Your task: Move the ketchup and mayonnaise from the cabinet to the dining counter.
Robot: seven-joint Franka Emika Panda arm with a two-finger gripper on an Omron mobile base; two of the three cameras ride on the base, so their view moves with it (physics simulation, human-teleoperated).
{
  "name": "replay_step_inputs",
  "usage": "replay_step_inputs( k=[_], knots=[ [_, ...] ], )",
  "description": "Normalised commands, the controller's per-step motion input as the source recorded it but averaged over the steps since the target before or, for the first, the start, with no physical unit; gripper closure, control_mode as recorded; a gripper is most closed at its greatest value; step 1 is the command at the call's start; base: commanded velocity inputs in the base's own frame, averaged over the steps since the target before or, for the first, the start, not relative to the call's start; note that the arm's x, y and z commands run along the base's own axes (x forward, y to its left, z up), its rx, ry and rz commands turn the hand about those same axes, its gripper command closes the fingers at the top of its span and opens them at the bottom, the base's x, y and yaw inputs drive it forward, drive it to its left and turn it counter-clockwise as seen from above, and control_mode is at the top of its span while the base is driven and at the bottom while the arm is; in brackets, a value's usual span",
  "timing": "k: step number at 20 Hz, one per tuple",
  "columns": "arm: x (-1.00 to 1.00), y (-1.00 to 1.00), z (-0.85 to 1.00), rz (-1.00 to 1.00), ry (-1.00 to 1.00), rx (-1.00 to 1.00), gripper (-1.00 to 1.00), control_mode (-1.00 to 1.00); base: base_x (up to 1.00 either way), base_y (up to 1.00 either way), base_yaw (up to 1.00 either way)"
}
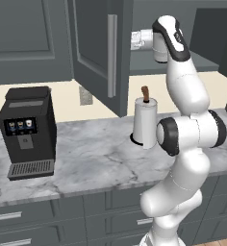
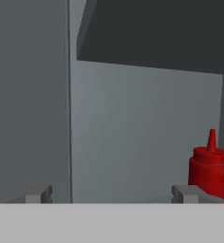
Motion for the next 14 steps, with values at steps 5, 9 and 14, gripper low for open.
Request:
replay_step_inputs(
  k=[5,9,14],
  knots=[
    [0.19,-0.01,0.00,-0.03,0.00,0.00,-1.00,-1.00,0.00,0.00,0.00],
    [0.28,0.00,0.00,-0.04,0.00,0.00,-1.00,-1.00,0.00,0.00,0.00],
    [0.40,0.00,0.00,-0.05,0.00,0.00,-1.00,-1.00,0.00,0.00,0.00]
  ],
)
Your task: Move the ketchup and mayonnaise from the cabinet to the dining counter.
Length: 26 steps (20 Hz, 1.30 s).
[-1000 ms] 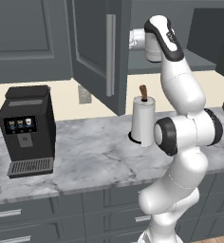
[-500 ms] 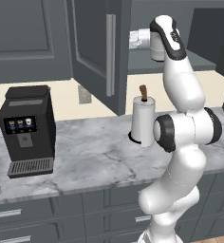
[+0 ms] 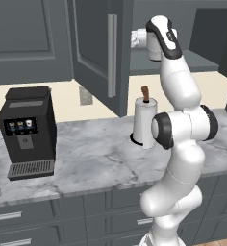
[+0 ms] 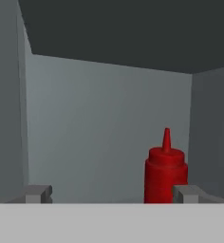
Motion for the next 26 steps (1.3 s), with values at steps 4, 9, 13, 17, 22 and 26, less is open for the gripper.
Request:
replay_step_inputs(
  k=[4,9,13,17,22,26],
  knots=[
    [0.39,0.00,0.00,-0.05,0.00,0.00,-1.00,-1.00,0.00,0.00,0.00],
    [0.36,0.00,0.00,-0.04,0.00,0.00,-1.00,-1.00,0.00,0.00,0.00],
    [0.36,0.00,0.00,-0.02,0.00,0.00,-1.00,-1.00,0.00,0.00,0.00],
    [0.17,0.00,-0.01,-0.01,0.00,0.00,-1.00,-1.00,0.00,0.00,0.00],
    [-0.06,0.08,-0.01,0.00,0.01,0.00,-1.00,-1.00,0.00,0.00,0.00],
    [0.00,0.27,-0.04,0.00,0.01,0.00,-1.00,-1.00,0.00,0.00,0.00]
  ],
)
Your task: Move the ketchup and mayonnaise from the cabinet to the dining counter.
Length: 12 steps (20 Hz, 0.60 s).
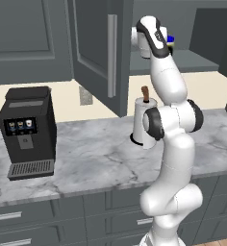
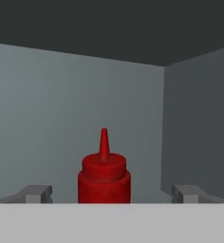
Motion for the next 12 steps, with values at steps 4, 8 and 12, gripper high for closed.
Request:
replay_step_inputs(
  k=[4,8,12],
  knots=[
    [0.05,0.26,-0.06,0.00,0.00,0.00,-1.00,-1.00,0.00,0.00,0.00],
    [0.11,0.26,-0.07,0.00,0.04,0.00,-1.00,-1.00,0.00,0.00,0.00],
    [0.17,0.27,-0.06,0.00,0.04,0.00,1.00,-1.00,0.00,0.00,0.00]
  ],
)
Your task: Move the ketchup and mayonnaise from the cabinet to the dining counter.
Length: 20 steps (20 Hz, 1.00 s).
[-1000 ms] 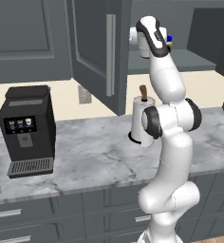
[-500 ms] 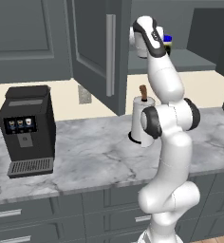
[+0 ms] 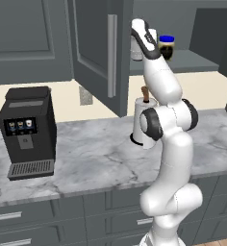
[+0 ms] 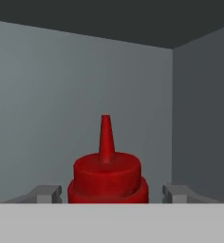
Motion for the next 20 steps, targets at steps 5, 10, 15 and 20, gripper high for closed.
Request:
replay_step_inputs(
  k=[5,10,15,20],
  knots=[
    [0.06,-0.01,0.00,0.00,0.02,0.00,1.00,-1.00,0.00,0.00,0.00],
    [-0.33,-0.24,0.18,0.00,0.00,0.00,1.00,-1.00,0.00,0.00,0.00],
    [-0.93,-0.47,0.13,0.00,-0.02,0.01,1.00,-1.00,0.00,0.00,0.00],
    [-1.00,-0.41,0.00,0.00,-0.04,0.05,1.00,-1.00,0.00,0.00,0.00]
  ],
)
